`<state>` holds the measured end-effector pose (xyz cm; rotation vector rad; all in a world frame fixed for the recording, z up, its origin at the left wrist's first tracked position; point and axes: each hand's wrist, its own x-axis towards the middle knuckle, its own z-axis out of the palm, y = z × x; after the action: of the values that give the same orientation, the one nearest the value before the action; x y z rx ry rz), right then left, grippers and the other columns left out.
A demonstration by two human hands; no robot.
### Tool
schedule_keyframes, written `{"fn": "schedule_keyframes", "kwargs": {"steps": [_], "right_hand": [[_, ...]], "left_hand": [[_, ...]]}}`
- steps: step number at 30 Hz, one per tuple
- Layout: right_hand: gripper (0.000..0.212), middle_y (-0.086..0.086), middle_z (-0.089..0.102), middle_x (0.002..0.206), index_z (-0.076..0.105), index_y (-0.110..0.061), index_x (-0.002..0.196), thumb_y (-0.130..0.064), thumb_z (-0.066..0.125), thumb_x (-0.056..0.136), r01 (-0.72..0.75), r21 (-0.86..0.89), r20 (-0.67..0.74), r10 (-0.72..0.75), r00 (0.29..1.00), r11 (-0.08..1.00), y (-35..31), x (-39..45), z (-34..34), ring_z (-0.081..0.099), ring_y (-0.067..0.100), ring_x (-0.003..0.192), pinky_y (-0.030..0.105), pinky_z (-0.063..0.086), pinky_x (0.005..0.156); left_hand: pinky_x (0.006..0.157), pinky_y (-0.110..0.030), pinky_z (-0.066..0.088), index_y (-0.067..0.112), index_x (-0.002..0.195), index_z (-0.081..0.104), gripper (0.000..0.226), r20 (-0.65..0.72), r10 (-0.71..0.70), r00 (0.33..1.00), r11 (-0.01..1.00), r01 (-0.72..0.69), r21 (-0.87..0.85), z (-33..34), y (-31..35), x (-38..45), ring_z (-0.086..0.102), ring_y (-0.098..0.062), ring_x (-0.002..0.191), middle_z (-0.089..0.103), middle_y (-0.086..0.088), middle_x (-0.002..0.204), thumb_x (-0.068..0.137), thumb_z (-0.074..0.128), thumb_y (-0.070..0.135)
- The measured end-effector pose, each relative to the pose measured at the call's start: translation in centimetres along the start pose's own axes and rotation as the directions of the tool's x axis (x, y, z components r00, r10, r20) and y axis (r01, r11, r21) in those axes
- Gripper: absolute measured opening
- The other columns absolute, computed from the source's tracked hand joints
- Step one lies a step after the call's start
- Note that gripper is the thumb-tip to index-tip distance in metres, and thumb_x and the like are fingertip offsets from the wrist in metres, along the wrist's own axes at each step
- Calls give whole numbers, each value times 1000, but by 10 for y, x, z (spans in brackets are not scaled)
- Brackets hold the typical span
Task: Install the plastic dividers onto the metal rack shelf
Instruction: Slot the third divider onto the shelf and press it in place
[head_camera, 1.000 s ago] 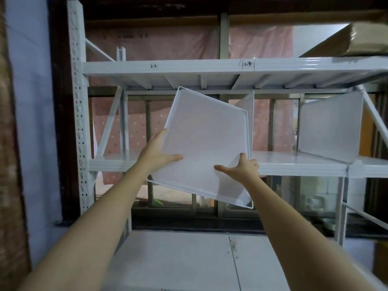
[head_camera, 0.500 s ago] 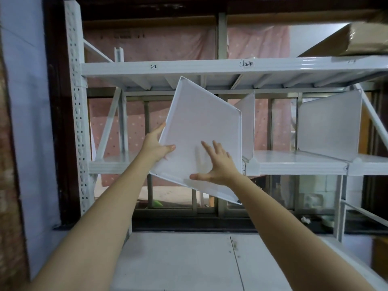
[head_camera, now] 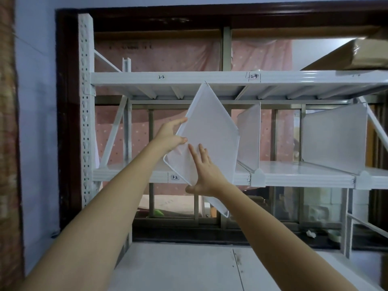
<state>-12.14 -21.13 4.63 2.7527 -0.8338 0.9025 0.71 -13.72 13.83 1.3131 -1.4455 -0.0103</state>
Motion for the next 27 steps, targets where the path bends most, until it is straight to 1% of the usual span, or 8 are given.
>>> {"fn": "schedule_keyframes", "kwargs": {"steps": [5,9,13,15,18,22,24,27], "right_hand": [[127,8,-23,160,-30,-31,146,-39,70,69,82,233,-102,-60,993,969,-1,4,-4,-9,29,149,51,33,110],[124,2,-22,161,-26,-21,149,-25,73,75,112,396,-171,-47,984,912,-3,3,-11,-11,25,150,46,19,119],[119,-12,-15,161,-17,-28,153,-39,65,68,122,463,-187,-38,982,878,8,0,-19,-2,17,150,49,27,117],[112,-25,-10,155,-12,-37,150,-38,64,68,135,523,-194,-37,980,842,13,-1,-23,5,13,147,39,28,116],[107,-19,1,159,-6,-41,148,-30,65,69,115,613,-205,17,979,782,19,2,-34,15,14,146,18,28,107],[112,-3,15,162,0,-28,156,-26,67,66,141,642,-239,22,971,754,34,9,-37,20,17,148,25,37,108],[112,-3,17,161,2,-29,156,-24,67,65,146,643,-238,14,971,752,38,12,-40,25,14,146,22,44,102],[114,-5,17,161,5,-31,156,-29,77,68,124,636,-215,20,977,762,41,20,-44,29,12,144,38,43,108]], "left_hand": [[106,-26,36,19,138,47,61,181,54,982,991,-30,-133,4,26,8,33,-14,137,39,2,147,84,57,-5],[97,-25,29,28,137,45,58,313,130,941,975,-63,-215,13,36,2,20,-10,141,24,8,154,82,63,22],[98,-26,26,30,142,36,116,393,180,902,967,-89,-238,16,41,-8,22,-3,130,20,8,155,41,69,77],[102,-28,24,29,146,28,134,384,213,899,951,-101,-291,19,39,-10,18,0,129,13,8,157,31,63,87],[112,-38,21,37,148,19,122,433,255,864,938,-113,-328,26,34,-10,6,-5,141,0,13,159,44,74,71],[108,-32,25,47,144,17,101,472,220,854,966,-125,-225,36,35,0,4,-16,146,-7,13,158,73,78,9],[102,-28,29,45,143,21,99,450,233,862,964,-145,-221,37,35,5,8,-17,146,-2,11,159,73,78,5],[92,-19,41,38,140,30,89,394,273,878,948,-175,-266,37,33,14,15,-20,145,3,8,159,73,76,2]]}}
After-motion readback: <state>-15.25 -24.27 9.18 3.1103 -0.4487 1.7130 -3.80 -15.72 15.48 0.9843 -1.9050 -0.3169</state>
